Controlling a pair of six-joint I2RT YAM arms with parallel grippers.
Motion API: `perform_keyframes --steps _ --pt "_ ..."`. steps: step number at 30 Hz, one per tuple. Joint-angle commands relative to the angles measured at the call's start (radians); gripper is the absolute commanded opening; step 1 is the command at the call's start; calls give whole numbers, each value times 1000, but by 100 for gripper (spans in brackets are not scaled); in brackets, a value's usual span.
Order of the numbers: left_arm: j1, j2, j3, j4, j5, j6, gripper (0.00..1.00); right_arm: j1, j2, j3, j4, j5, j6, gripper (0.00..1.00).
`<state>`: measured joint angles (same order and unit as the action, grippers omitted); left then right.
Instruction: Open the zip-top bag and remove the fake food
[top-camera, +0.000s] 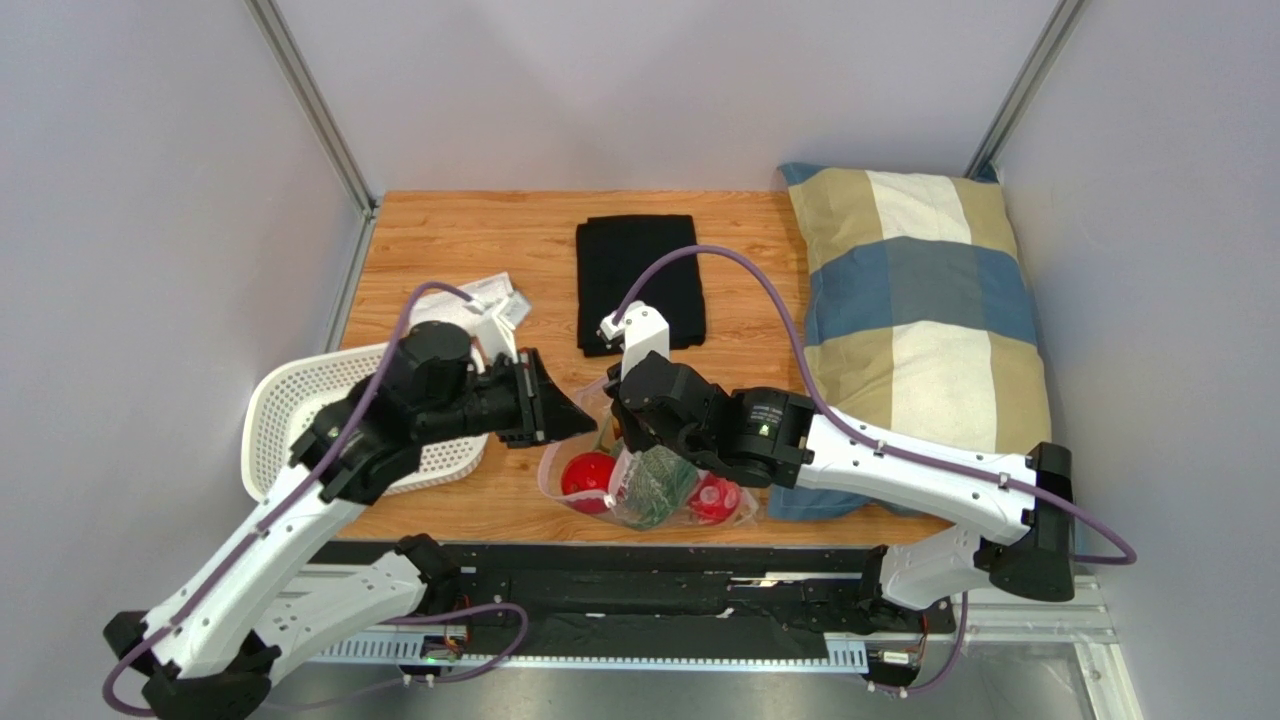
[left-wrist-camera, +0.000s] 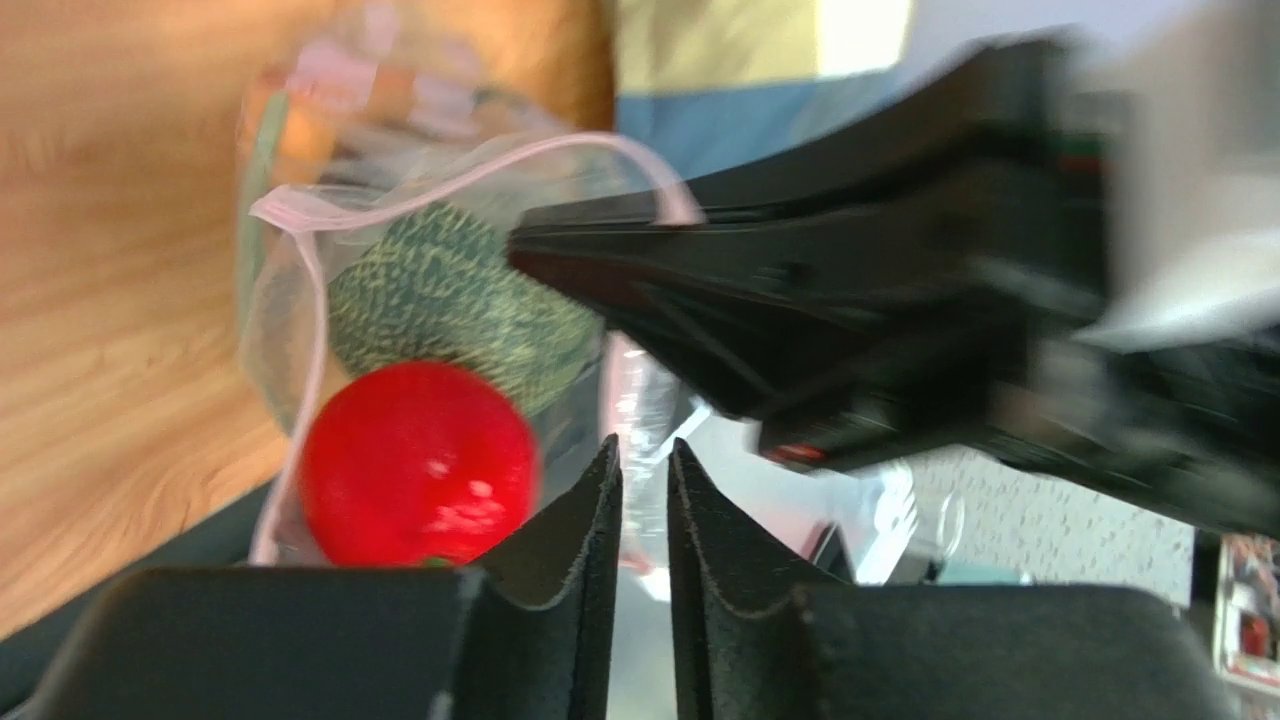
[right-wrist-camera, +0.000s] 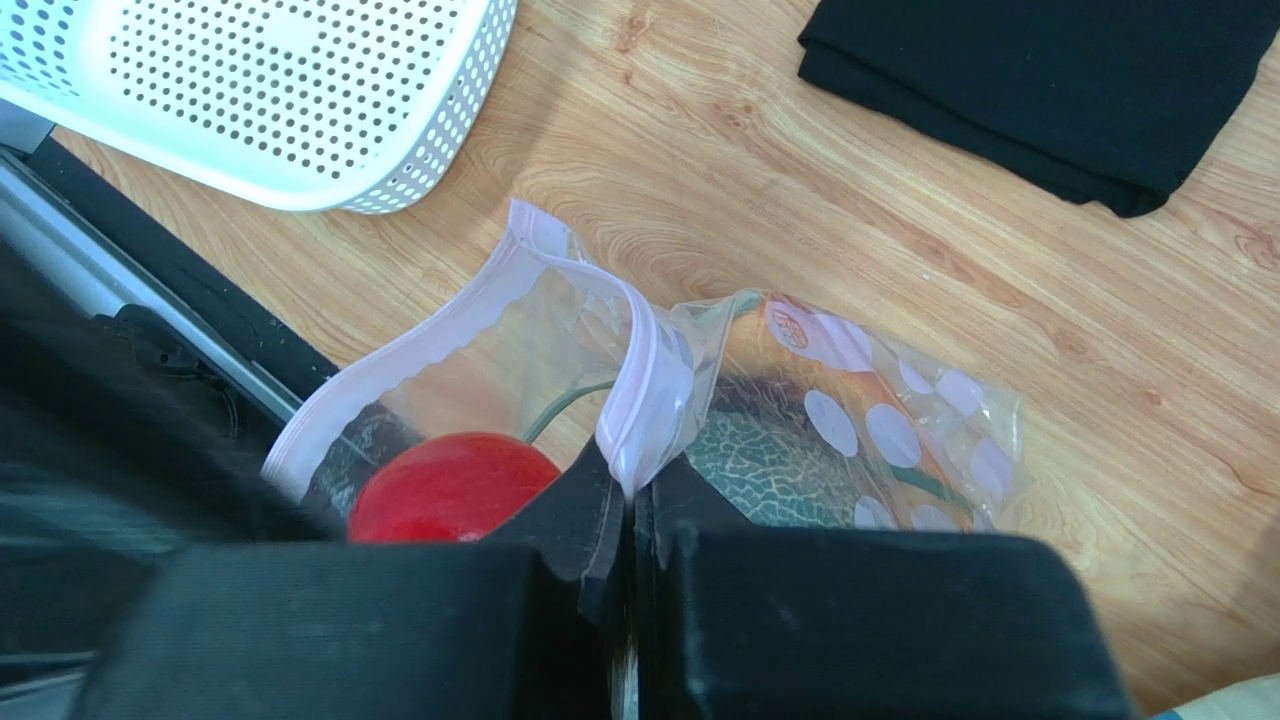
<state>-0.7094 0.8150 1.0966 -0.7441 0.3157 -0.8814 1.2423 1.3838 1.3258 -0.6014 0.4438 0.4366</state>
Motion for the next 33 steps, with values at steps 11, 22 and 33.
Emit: perform_keyframes --steps 11,22,33 --pt "-45 197 5 -116 112 314 63 -18 -81 7 75 -65 -16 0" --pt "-59 193 -64 -190 221 367 94 -40 -81 -16 97 -125 -6 0" --pt "-153 323 -95 -89 132 309 89 -46 -77 -22 106 -142 2 0"
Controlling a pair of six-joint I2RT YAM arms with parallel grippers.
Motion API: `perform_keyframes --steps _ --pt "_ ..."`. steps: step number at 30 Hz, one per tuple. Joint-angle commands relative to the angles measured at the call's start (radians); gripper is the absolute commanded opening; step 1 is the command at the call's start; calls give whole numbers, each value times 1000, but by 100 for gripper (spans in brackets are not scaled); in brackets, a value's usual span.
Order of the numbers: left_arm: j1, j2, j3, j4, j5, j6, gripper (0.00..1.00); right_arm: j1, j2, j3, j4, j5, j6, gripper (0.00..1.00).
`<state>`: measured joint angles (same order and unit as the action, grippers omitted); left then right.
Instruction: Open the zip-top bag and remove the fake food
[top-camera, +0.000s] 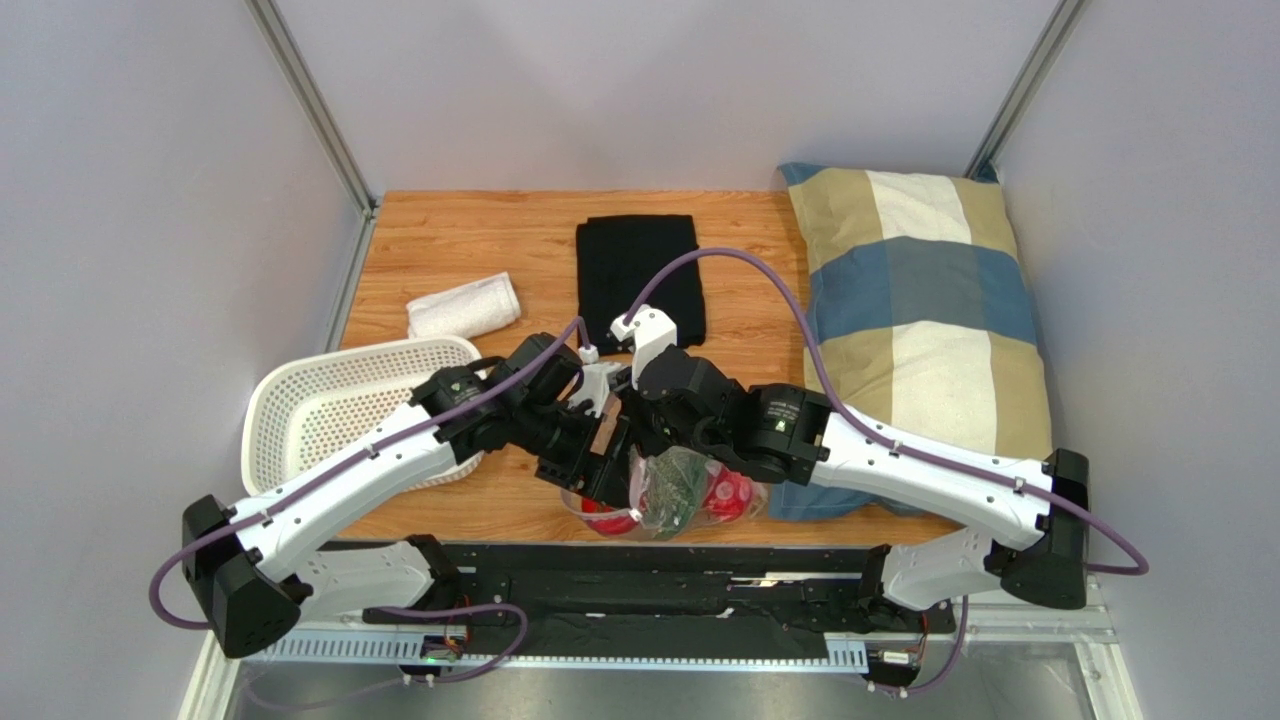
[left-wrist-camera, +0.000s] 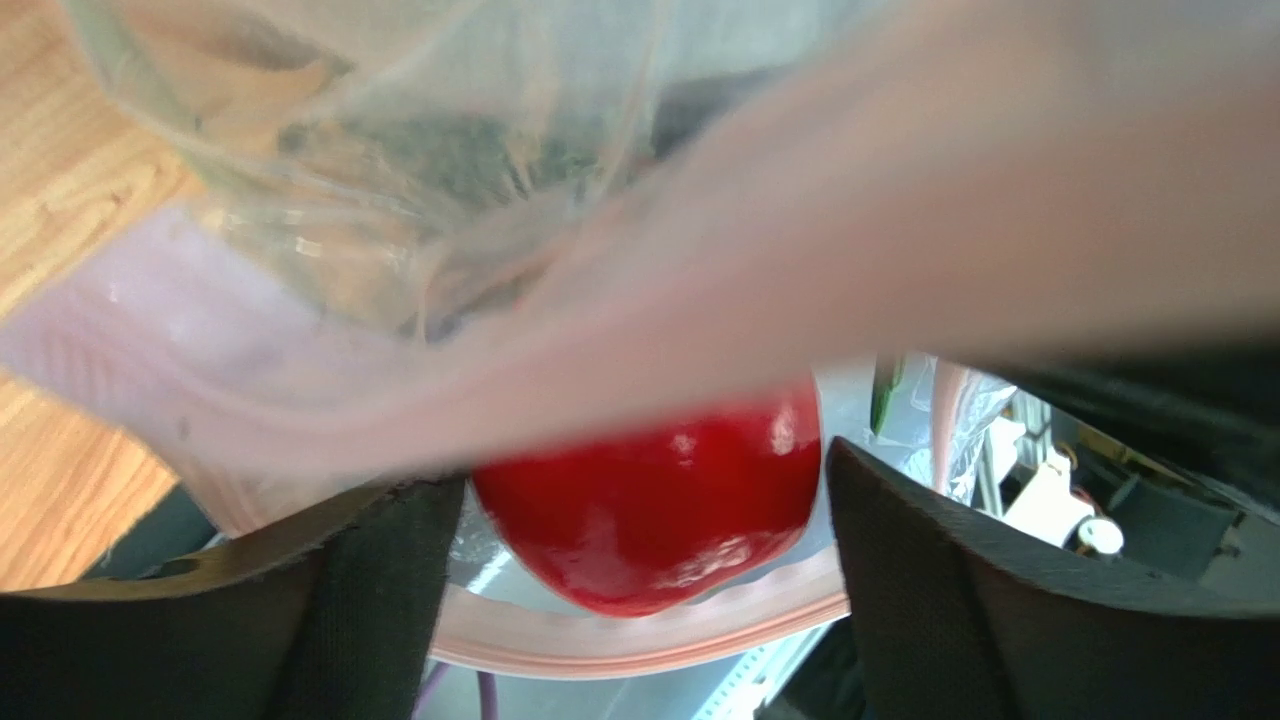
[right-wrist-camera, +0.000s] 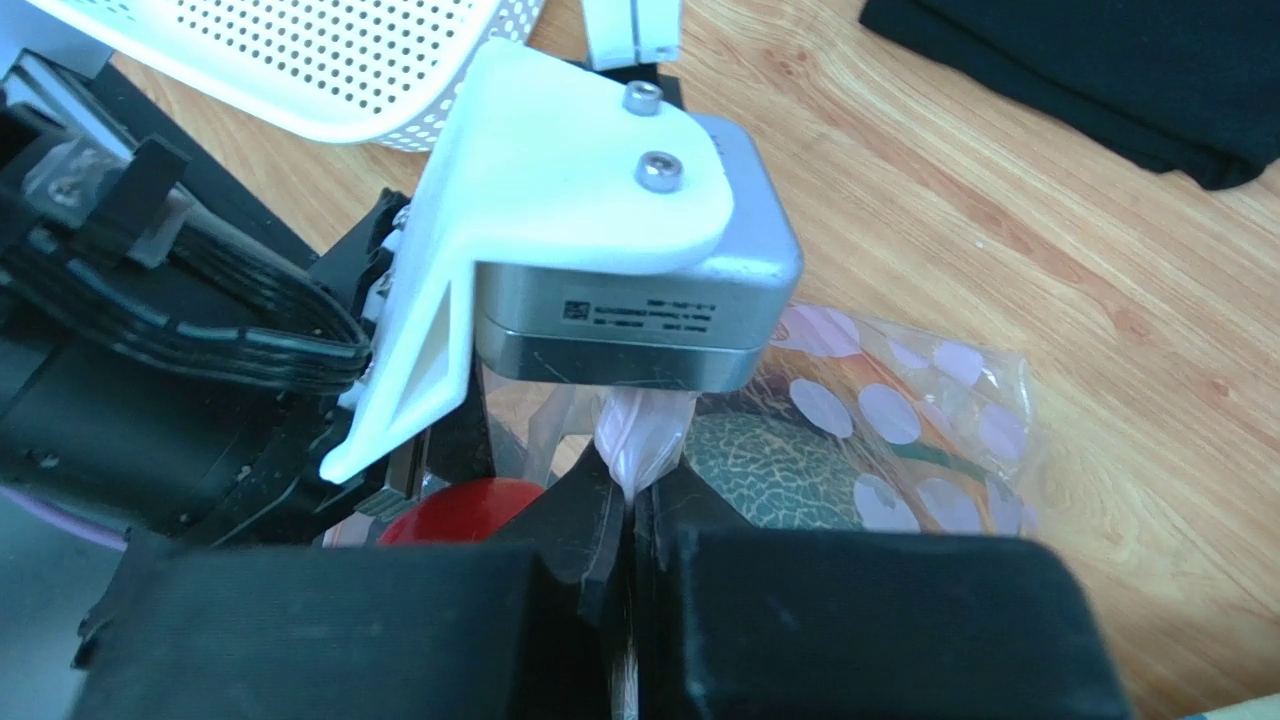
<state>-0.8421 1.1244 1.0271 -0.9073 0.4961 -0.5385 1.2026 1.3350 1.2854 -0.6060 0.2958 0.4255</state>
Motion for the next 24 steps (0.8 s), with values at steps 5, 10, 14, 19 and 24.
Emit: perform_keyframes --steps 5,10,14,19,24 --pt "-22 -46 -85 163 -106 -93 69 -9 -48 8 109 12 16 0" --pt "-22 -103 -61 185 -143 -94 13 -9 -72 -18 109 23 13 0" --pt "-22 -127 5 148 -200 -90 0 -8 -95 -47 109 39 6 0" --pt "-22 -236 83 136 -370 -83 0 -11 -126 -89 94 77 -2 0" --pt "-22 -435 64 151 -608 -162 0 -31 -119 -58 8 144 2 0"
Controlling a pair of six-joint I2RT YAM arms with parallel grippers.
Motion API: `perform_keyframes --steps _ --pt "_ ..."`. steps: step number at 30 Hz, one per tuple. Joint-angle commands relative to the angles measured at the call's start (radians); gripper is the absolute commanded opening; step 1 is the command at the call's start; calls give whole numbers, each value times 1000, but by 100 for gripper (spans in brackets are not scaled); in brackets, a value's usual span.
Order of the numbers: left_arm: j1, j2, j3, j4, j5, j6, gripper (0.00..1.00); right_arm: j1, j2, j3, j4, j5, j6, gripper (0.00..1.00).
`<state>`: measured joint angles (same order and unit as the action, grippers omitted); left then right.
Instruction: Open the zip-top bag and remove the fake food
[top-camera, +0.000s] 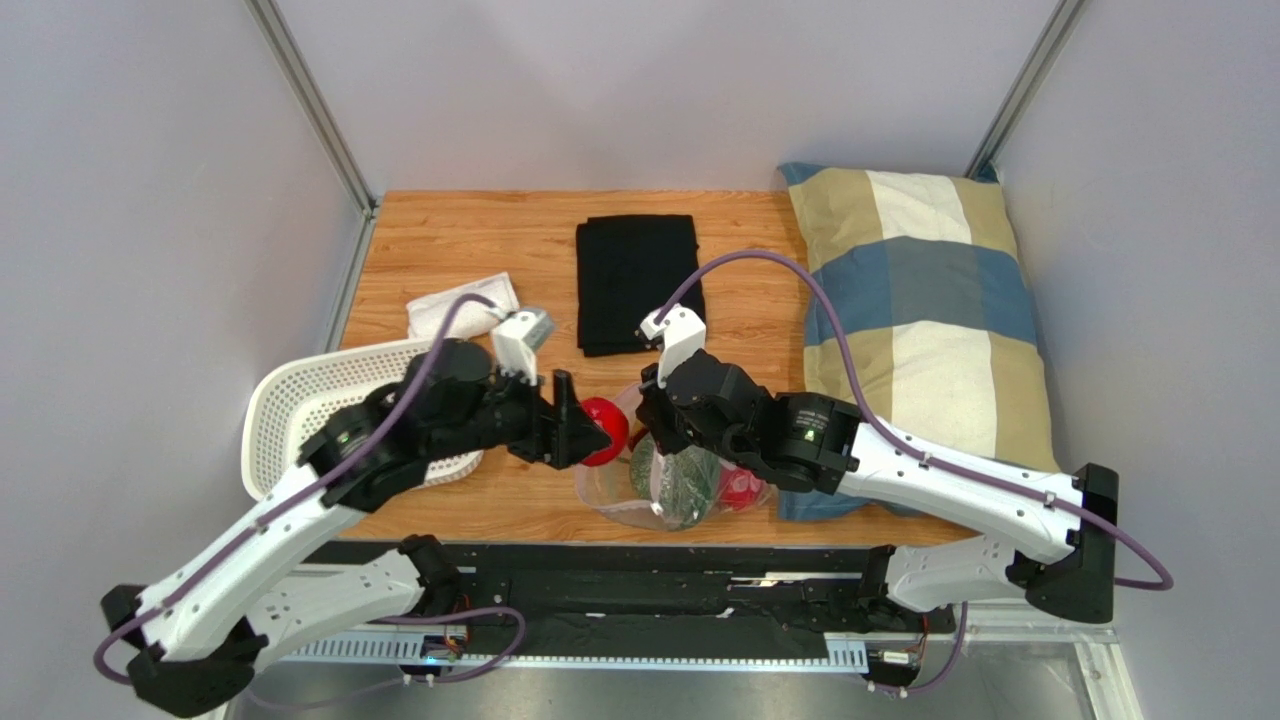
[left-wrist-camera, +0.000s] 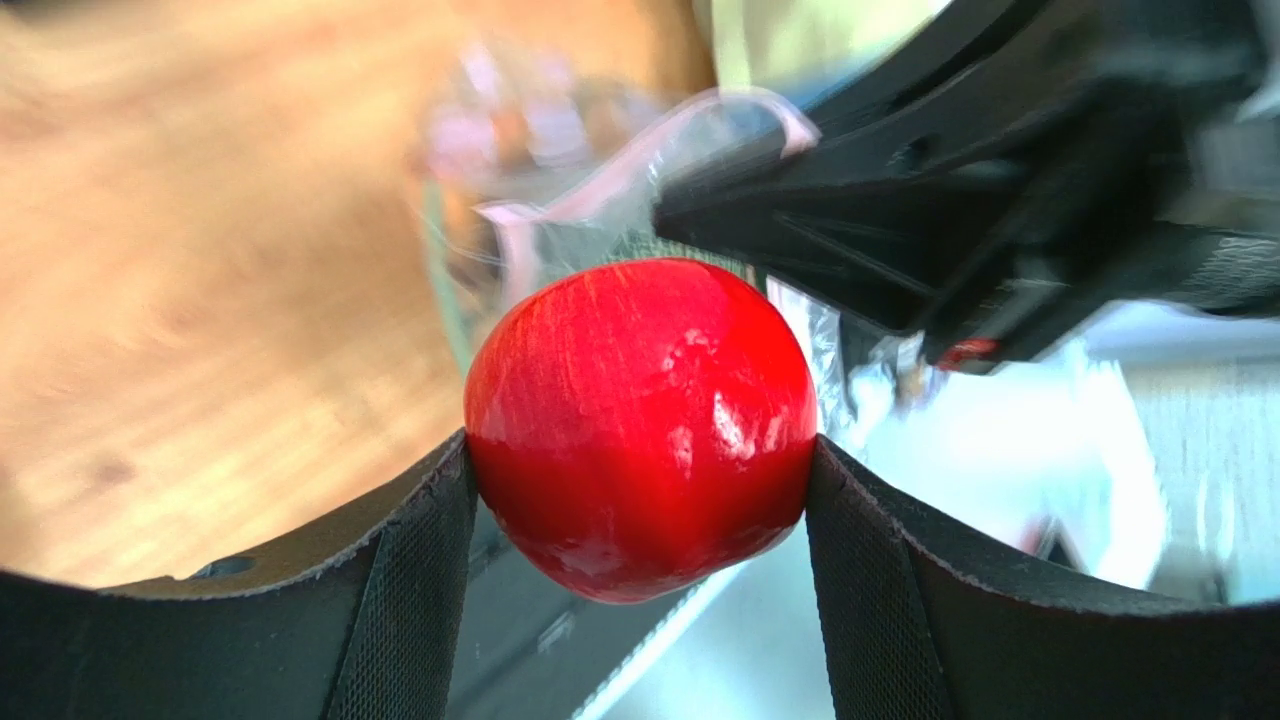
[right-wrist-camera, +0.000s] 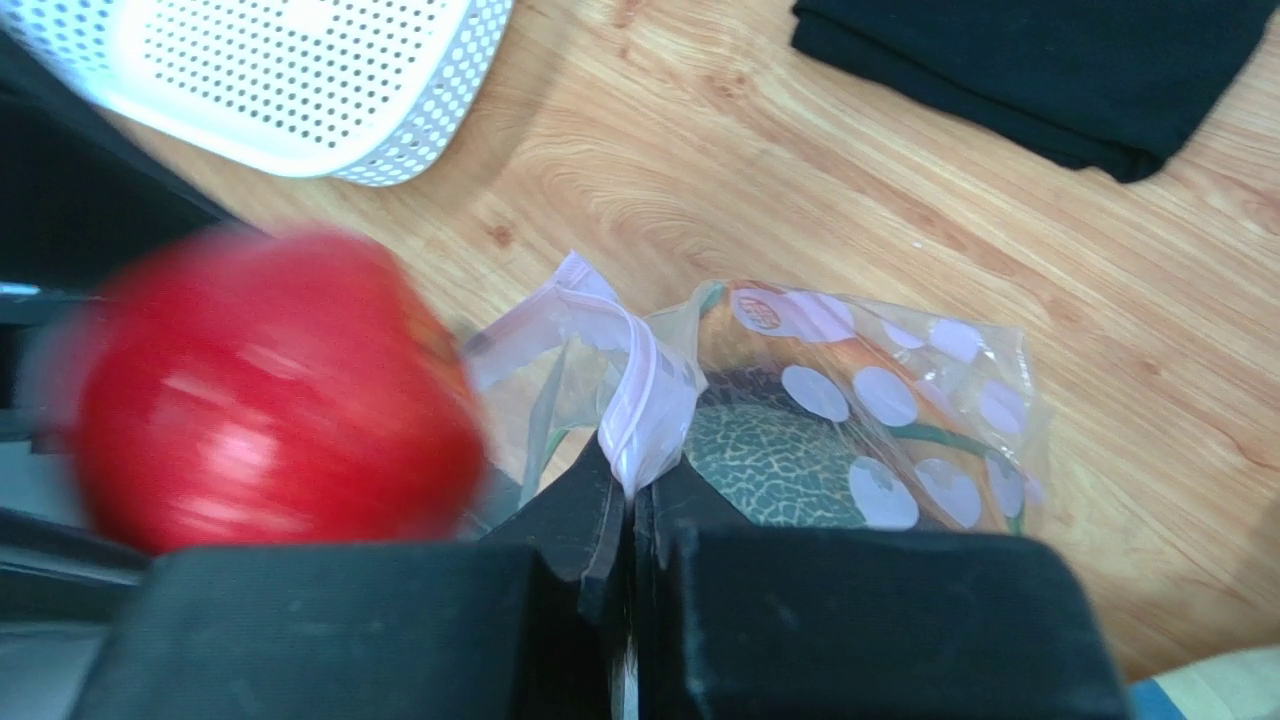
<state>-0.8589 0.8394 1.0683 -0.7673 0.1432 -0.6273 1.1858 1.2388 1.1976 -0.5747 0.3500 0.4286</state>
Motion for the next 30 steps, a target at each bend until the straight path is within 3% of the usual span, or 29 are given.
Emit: perform_keyframes --steps 1,4,5,8,10,14,17,18,21,26,29,30 --pt "-5 -181 15 -18 -325 -109 0 -24 -21 34 -36 108 5 0" --pt "-5 -258 -1 -134 -568 -221 0 -52 -30 33 -54 101 22 0" --pt "-3 -260 4 -239 -693 -292 0 -55 -35 31 -54 98 19 0" --pt "44 -151 50 -457 -830 -429 0 -77 -53 39 -47 80 -13 0" --pt "118 -105 52 -468 -797 -414 0 -78 -71 51 -40 69 -43 0" --pt "460 -71 -37 -298 -576 -280 0 -86 -96 53 -31 58 -102 0" --pt "582 -16 -83 -241 -551 -220 0 -101 -99 53 -33 21 -120 0" --pt "668 12 -96 -237 -538 -215 0 -110 -102 56 -33 15 -137 0" --pt "789 133 -129 -201 -438 -190 0 -133 -111 59 -31 -9 -159 0" --pt "825 277 -168 -149 -341 -219 0 -164 -113 65 -30 -46 -163 0" --pt "836 316 -191 -126 -323 -230 22 -173 -107 65 -27 -68 -163 0" --pt "837 328 -191 -125 -309 -230 37 -173 -105 63 -22 -74 -162 0"
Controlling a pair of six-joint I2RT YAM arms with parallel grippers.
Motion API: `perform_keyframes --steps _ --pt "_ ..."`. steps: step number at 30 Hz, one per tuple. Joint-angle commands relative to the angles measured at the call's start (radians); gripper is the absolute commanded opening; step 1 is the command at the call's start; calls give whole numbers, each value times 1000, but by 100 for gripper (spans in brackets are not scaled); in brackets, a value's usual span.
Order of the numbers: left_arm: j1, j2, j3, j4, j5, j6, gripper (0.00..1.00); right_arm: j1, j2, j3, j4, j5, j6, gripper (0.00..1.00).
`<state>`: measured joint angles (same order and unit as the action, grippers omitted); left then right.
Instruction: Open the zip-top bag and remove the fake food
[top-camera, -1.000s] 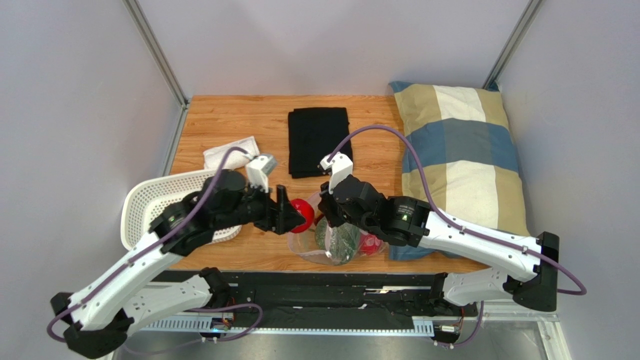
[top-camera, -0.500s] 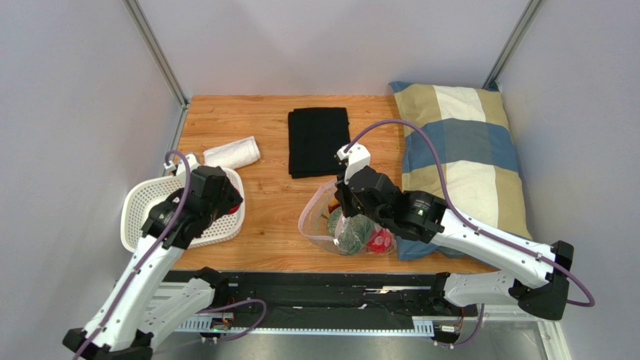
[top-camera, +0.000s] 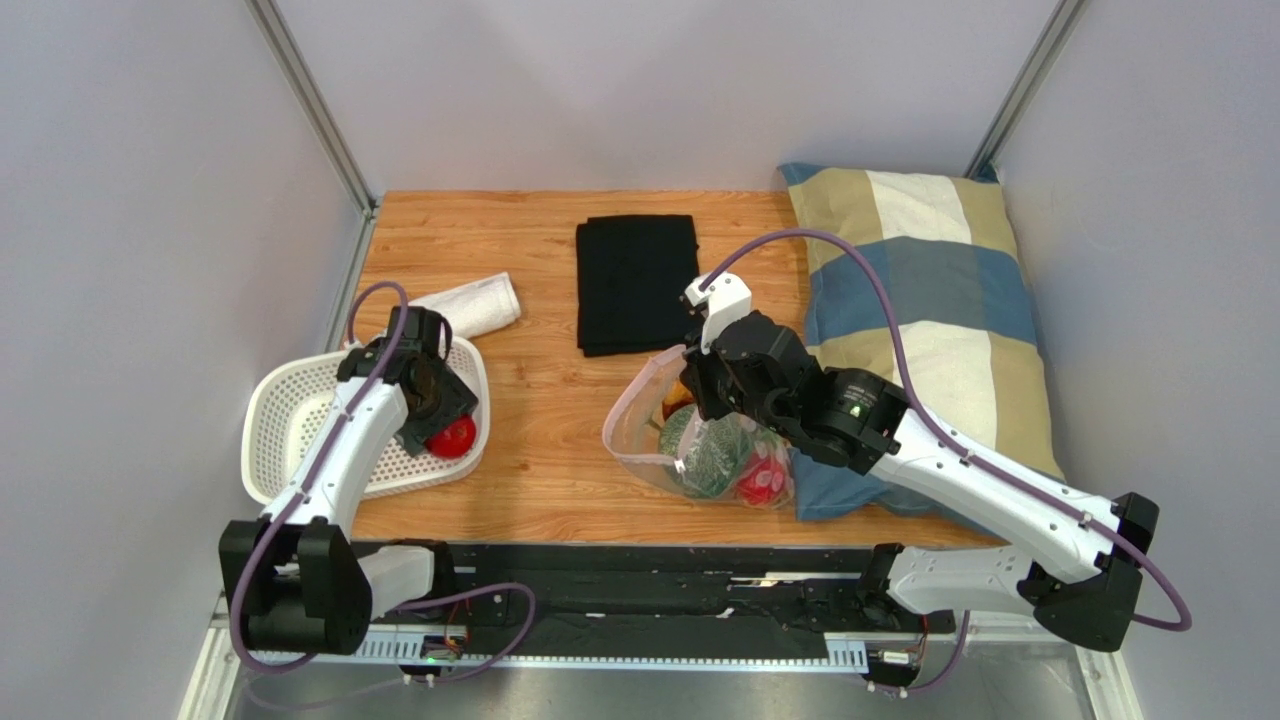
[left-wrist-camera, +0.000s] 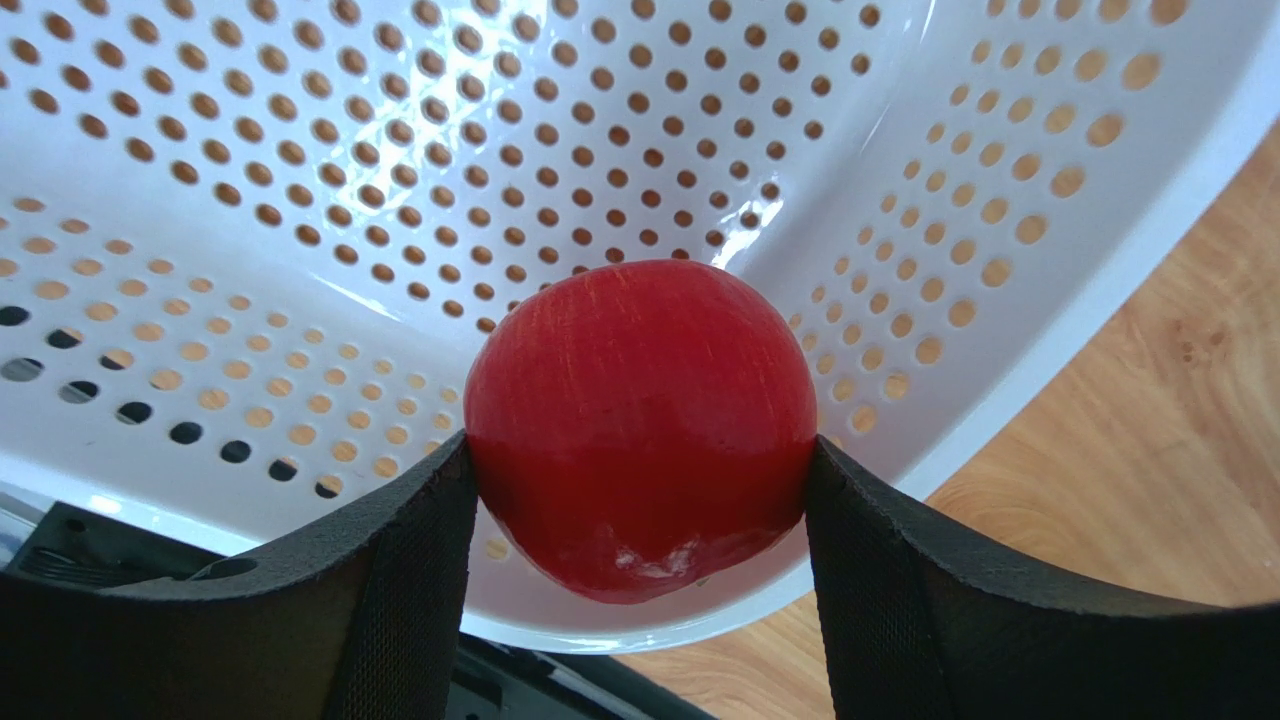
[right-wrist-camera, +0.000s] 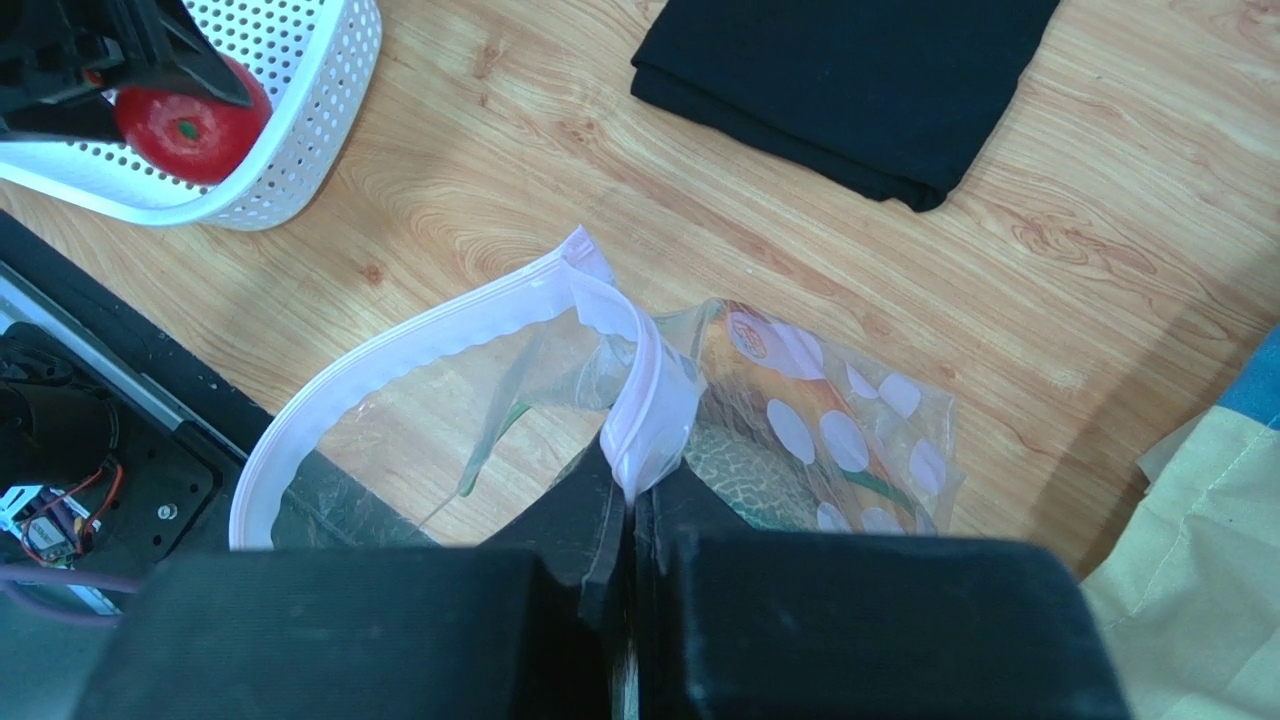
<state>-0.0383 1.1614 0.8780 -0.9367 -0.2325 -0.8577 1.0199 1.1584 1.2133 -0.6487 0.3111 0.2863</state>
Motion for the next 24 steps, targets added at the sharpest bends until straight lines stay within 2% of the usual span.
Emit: perform_keyframes --steps 1,3,7,8,9,16,17,18,19,20,21,22,23,24 --pt "17 7 4 36 67 -1 43 -7 -25 48 53 -43 -21 0" --pt "17 3 18 0 47 -3 72 -9 -22 48 60 -49 -19 0" --pt "17 -31 62 -77 65 34 76 -9 -20 48 60 -61 -19 0" --pt "17 -64 64 -92 77 34 90 -9 -19 48 60 -64 -18 0" --pt "17 -83 50 -90 87 34 99 -11 -17 46 61 -63 -13 0" --pt "15 -195 68 -137 146 65 99 -12 -12 45 63 -92 8 0" --pt "15 -245 75 -114 226 81 98 -11 -12 42 61 -93 8 0" --pt "14 -273 76 -84 310 98 87 -12 -12 42 61 -96 11 0" --pt "12 -302 69 -45 390 106 79 -12 -12 42 61 -98 13 0" --pt "0 -365 53 83 561 95 74 -12 -11 43 61 -99 13 0" --pt "-23 -397 0 175 637 79 62 -12 -9 45 61 -99 14 0" --pt "-52 -425 -23 267 691 22 59 -12 -8 48 61 -101 16 0" --pt "-148 -460 -42 418 735 -7 57 -12 -6 49 61 -101 17 0" --pt "-197 -469 -60 479 736 -32 54 -15 -5 55 61 -104 17 0"
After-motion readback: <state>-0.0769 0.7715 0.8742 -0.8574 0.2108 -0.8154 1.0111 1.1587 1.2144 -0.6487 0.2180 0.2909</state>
